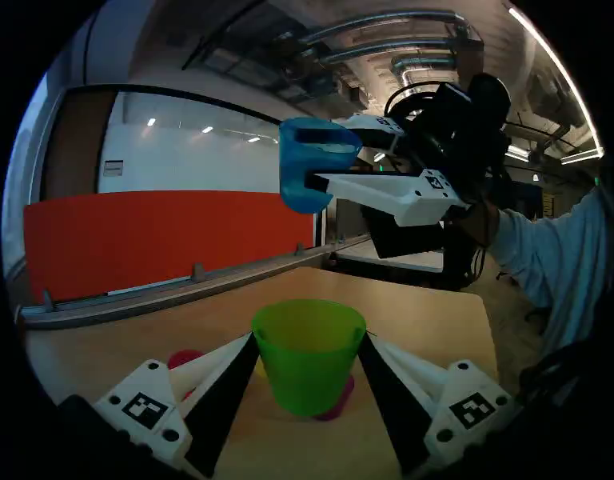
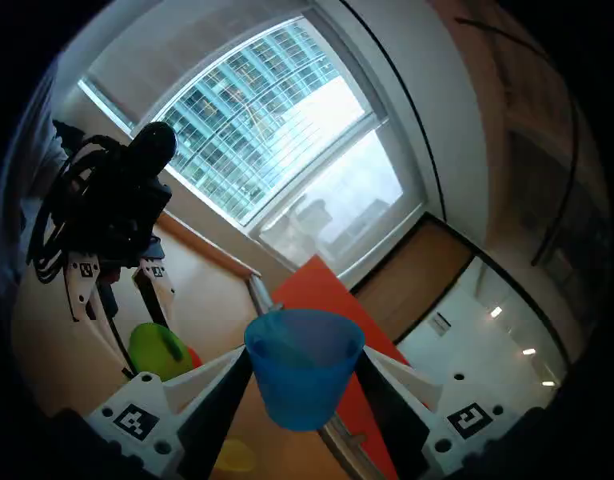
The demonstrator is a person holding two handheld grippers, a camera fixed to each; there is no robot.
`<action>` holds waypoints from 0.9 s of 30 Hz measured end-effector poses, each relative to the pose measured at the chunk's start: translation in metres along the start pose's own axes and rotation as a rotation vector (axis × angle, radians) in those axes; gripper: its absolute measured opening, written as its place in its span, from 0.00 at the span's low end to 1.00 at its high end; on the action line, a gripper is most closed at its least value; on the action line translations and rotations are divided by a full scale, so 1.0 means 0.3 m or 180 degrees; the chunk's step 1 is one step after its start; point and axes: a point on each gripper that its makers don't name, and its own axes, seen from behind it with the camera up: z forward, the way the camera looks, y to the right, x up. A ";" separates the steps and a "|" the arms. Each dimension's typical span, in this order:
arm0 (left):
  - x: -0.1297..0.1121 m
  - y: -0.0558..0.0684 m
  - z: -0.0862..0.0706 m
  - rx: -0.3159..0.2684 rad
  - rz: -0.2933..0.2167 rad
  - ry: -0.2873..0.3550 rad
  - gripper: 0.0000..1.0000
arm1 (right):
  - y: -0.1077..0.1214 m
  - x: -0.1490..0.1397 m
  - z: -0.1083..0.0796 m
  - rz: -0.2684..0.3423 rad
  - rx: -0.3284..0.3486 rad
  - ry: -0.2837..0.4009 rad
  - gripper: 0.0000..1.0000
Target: Pour water
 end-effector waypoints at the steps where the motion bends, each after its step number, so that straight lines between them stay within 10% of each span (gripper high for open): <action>1: 0.000 0.001 0.000 -0.0003 0.0002 0.0000 0.86 | 0.004 0.003 0.003 -0.0041 -0.0005 0.0000 0.89; 27: 0.020 0.030 0.011 -0.0064 0.0039 0.0020 0.86 | 0.090 0.034 0.053 -0.0778 -0.0124 -0.0035 0.89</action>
